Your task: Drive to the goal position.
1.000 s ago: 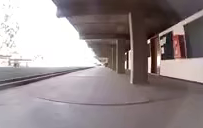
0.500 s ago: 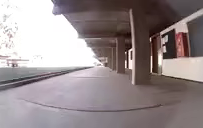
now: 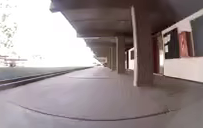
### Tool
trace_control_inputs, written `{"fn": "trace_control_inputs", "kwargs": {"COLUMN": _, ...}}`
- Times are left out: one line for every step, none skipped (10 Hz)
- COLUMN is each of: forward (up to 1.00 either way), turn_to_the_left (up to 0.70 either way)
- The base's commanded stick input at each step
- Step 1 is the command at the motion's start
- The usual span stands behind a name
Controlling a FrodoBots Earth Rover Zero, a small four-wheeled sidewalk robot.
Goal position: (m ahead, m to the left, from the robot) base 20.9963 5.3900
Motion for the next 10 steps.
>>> {"fn": "trace_control_inputs", "kwargs": {"forward": 0.5, "turn_to_the_left": 0.0}}
{"fn": "trace_control_inputs", "kwargs": {"forward": 0.5, "turn_to_the_left": 0.0}}
{"fn": "trace_control_inputs", "kwargs": {"forward": 0.5, "turn_to_the_left": 0.0}}
{"fn": "trace_control_inputs", "kwargs": {"forward": 0.5, "turn_to_the_left": 0.0}}
{"fn": "trace_control_inputs", "kwargs": {"forward": 0.5, "turn_to_the_left": 0.0}}
{"fn": "trace_control_inputs", "kwargs": {"forward": 0.5, "turn_to_the_left": 0.0}}
{"fn": "trace_control_inputs", "kwargs": {"forward": 0.5, "turn_to_the_left": 0.0}}
{"fn": "trace_control_inputs", "kwargs": {"forward": 0.5, "turn_to_the_left": 0.0}}
{"fn": "trace_control_inputs", "kwargs": {"forward": 0.5, "turn_to_the_left": 0.0}}
{"fn": "trace_control_inputs", "kwargs": {"forward": 0.5, "turn_to_the_left": 0.0}}
